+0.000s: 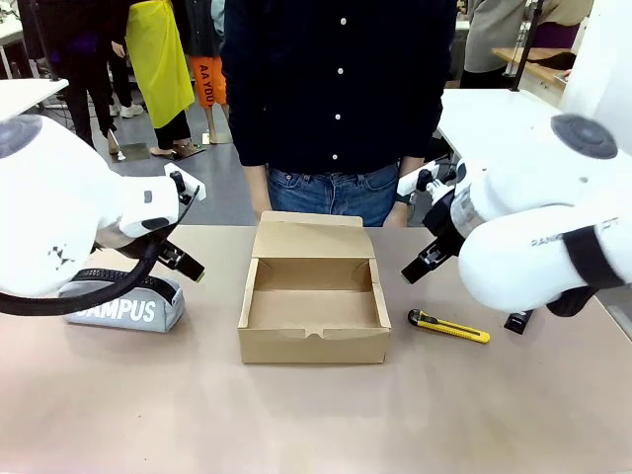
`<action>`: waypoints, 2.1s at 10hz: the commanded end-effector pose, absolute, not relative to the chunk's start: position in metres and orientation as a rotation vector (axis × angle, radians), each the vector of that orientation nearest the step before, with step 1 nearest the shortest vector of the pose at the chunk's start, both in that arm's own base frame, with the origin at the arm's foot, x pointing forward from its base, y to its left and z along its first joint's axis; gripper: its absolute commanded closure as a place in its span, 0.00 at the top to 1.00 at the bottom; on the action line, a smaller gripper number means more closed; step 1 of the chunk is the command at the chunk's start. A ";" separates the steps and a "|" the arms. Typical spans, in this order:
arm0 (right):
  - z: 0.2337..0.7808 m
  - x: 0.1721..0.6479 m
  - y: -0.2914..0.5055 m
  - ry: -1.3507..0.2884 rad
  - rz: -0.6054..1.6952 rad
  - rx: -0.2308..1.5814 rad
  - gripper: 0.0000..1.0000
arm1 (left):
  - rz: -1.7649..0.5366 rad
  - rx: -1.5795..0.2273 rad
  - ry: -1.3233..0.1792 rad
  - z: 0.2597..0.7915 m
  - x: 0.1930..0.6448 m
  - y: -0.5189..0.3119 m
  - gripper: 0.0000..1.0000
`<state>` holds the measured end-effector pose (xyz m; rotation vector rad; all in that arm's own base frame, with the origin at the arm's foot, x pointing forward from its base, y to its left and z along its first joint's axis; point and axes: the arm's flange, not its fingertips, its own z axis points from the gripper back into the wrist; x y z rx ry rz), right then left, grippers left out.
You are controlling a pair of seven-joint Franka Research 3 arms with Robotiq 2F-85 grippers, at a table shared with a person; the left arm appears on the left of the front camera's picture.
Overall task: Pack the items into the box.
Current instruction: Pick up the item indicated by the person and place it inside the Mailer Box.
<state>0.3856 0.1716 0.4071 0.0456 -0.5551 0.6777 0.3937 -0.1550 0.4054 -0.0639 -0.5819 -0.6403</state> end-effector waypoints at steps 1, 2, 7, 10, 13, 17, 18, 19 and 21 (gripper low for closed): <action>0.455 0.364 0.141 -0.519 0.697 0.151 1.00 | -0.561 -0.134 -0.573 0.452 0.347 -0.113 1.00; 0.472 0.352 0.121 -0.537 0.624 0.220 1.00 | -0.478 -0.184 -0.555 0.470 0.335 -0.097 1.00; 0.539 0.269 -0.114 -0.760 0.000 0.827 1.00 | -0.032 -0.939 -0.712 0.500 0.277 0.114 1.00; 0.473 0.228 -0.236 -0.826 -0.319 1.060 1.00 | 0.362 -1.251 -0.746 0.413 0.265 0.210 1.00; 0.402 0.206 -0.286 -0.885 -0.567 1.132 1.00 | 0.530 -1.387 -0.762 0.361 0.276 0.241 1.00; 0.415 0.193 -0.304 -0.839 -0.559 1.118 1.00 | 0.491 -1.279 -0.713 0.385 0.249 0.262 1.00; 0.415 0.193 -0.304 -0.839 -0.559 1.118 1.00 | 0.491 -1.279 -0.713 0.385 0.249 0.262 1.00; 0.415 0.193 -0.304 -0.839 -0.559 1.118 1.00 | 0.491 -1.279 -0.713 0.385 0.249 0.262 1.00; 0.415 0.193 -0.304 -0.839 -0.559 1.118 1.00 | 0.491 -1.279 -0.713 0.385 0.249 0.262 1.00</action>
